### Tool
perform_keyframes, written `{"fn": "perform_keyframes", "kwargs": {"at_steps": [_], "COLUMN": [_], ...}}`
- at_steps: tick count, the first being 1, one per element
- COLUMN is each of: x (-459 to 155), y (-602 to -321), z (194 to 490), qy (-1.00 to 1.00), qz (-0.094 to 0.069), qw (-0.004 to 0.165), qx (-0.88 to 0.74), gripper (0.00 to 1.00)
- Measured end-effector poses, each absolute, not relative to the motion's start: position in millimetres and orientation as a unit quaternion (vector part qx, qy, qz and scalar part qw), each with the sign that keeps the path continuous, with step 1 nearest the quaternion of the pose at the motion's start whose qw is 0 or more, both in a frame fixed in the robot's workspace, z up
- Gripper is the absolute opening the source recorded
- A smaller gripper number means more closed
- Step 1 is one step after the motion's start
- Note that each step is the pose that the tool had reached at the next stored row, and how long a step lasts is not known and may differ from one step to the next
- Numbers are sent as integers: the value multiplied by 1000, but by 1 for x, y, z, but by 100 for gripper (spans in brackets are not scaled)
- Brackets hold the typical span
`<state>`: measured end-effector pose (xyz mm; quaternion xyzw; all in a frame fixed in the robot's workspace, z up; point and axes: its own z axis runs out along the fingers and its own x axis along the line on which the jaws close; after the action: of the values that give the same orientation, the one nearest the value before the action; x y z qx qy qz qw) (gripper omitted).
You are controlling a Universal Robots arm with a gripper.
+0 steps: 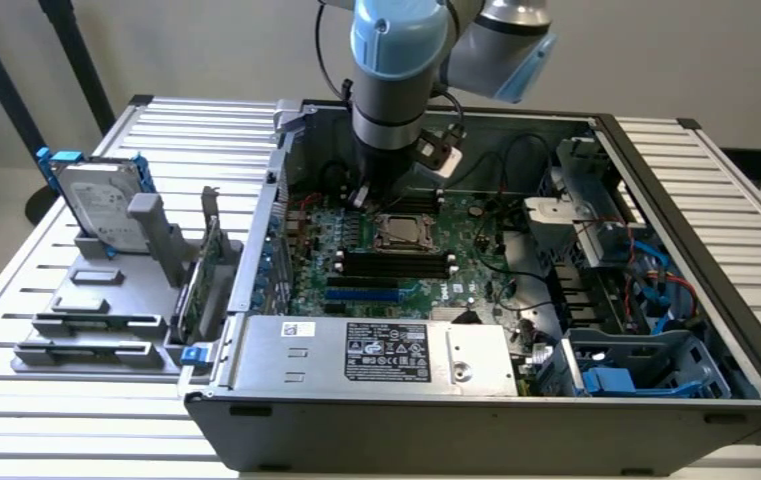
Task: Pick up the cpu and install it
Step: 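Install the first cpu locking lever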
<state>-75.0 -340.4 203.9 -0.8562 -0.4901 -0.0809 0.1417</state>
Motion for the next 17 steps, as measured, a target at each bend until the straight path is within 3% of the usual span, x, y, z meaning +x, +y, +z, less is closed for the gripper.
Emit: {"fn": "perform_keyframes", "kwargs": {"at_steps": [17], "x": [-66], "y": [-336], "z": [202], "qy": [-486], "qz": [-77], "qw": [134], "qx": [-860], "gripper": [11]}}
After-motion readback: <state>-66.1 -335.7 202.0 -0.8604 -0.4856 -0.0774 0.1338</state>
